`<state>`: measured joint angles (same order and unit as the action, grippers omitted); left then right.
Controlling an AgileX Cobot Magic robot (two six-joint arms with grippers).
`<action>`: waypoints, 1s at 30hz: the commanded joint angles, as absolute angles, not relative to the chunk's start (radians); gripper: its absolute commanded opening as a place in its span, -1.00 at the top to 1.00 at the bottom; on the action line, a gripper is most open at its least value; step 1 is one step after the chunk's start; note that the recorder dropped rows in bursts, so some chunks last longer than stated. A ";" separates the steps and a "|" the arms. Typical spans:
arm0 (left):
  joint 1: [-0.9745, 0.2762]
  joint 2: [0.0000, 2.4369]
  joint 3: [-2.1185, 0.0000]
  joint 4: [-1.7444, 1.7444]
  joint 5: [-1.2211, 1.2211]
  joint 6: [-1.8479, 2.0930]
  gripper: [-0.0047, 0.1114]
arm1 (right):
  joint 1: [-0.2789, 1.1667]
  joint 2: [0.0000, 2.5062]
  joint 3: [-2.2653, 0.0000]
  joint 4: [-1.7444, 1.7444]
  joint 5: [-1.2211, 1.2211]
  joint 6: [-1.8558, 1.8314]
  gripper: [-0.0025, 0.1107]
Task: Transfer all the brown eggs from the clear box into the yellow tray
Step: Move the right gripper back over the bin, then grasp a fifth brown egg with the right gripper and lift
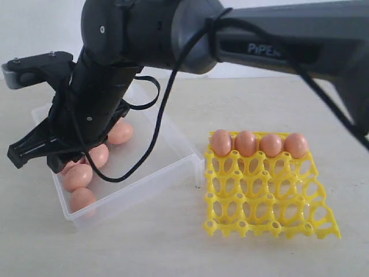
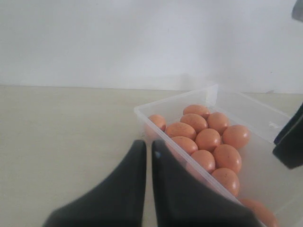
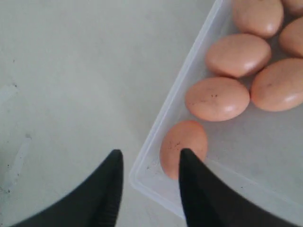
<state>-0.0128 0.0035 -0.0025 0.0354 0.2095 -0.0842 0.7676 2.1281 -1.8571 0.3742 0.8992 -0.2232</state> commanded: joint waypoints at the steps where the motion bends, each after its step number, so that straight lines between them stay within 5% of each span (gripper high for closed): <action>1: -0.011 0.000 0.000 0.037 0.207 -0.086 0.85 | 0.766 2.229 -1.938 0.324 0.984 -0.125 0.05; 23: -0.011 0.000 0.000 0.037 0.207 -0.086 0.85 | 0.766 2.395 -1.967 0.263 0.862 -0.088 0.08; 29: -0.011 0.000 0.000 0.037 0.207 -0.086 0.85 | 0.766 2.395 -1.967 0.250 0.853 -0.088 0.97; 30: -0.011 0.000 0.000 0.037 0.207 -0.086 0.85 | 0.766 2.395 -1.967 0.250 0.853 -0.084 0.95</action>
